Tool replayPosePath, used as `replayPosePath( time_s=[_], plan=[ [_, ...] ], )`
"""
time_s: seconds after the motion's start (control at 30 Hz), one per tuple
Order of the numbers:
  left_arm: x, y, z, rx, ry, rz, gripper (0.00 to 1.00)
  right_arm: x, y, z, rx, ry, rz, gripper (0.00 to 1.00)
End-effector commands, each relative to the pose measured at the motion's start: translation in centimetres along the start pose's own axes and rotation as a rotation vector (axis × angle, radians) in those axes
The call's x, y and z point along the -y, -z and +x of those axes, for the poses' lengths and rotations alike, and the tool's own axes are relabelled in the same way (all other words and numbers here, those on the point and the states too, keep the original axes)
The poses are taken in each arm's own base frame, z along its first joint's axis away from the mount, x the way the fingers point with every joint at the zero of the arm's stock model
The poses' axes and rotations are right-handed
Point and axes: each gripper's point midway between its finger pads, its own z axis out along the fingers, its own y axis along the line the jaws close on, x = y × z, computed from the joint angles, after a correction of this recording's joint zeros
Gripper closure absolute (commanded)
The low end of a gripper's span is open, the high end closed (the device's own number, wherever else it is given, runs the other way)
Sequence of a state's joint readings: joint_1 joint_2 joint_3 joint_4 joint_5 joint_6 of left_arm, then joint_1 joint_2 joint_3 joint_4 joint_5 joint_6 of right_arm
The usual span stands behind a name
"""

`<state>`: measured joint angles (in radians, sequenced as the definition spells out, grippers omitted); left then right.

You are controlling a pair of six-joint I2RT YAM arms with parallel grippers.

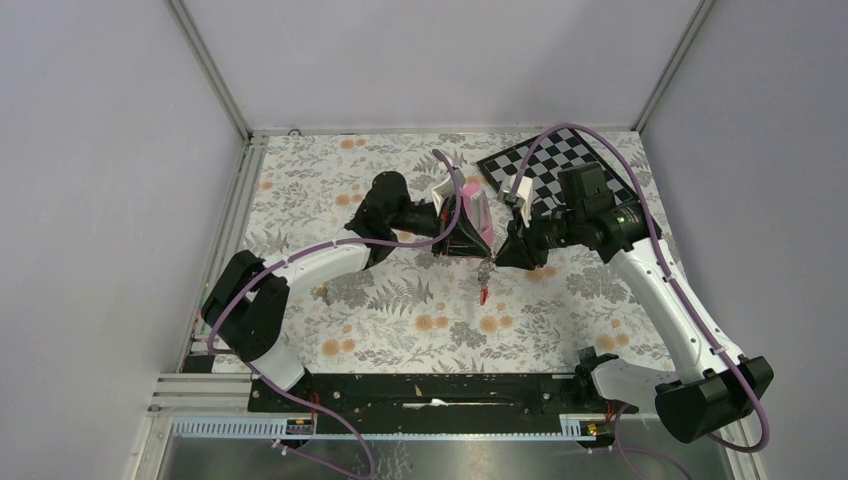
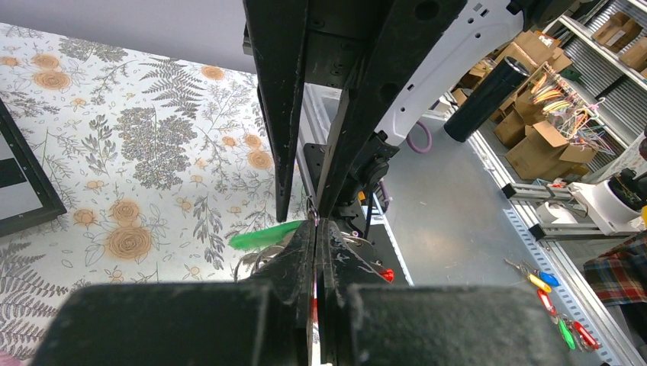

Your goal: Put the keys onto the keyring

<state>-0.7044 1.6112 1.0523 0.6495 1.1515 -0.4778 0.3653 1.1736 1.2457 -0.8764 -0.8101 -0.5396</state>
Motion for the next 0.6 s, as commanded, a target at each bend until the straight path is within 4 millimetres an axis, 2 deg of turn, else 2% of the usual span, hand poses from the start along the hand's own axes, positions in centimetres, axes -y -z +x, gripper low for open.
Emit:
replayPosePath(
  time_s=[0.0,0.13,0.23,0.57],
  plan=[
    [2.5,0.3,-2.2,0.031,-0.117,0.062,1.00,-0.1,0.0,-0.7,0.031,0.009,-0.008,0.74],
    [2.5,0.3,-2.1,0.029,-0.118,0.062,1.00,-0.1,0.0,-0.4,0.029,0.007,-0.009,0.87],
    [2.7,0.5,-2.3,0.033,-0.130,0.071,1.00,-0.3,0.0,-0.1,0.026,0.005,-0.012,0.92],
    [3.5,0.5,-2.8,0.068,-0.137,0.106,1.00,-0.8,-0.7,0.3,0.038,-0.024,-0.063,0.94]
  ],
)
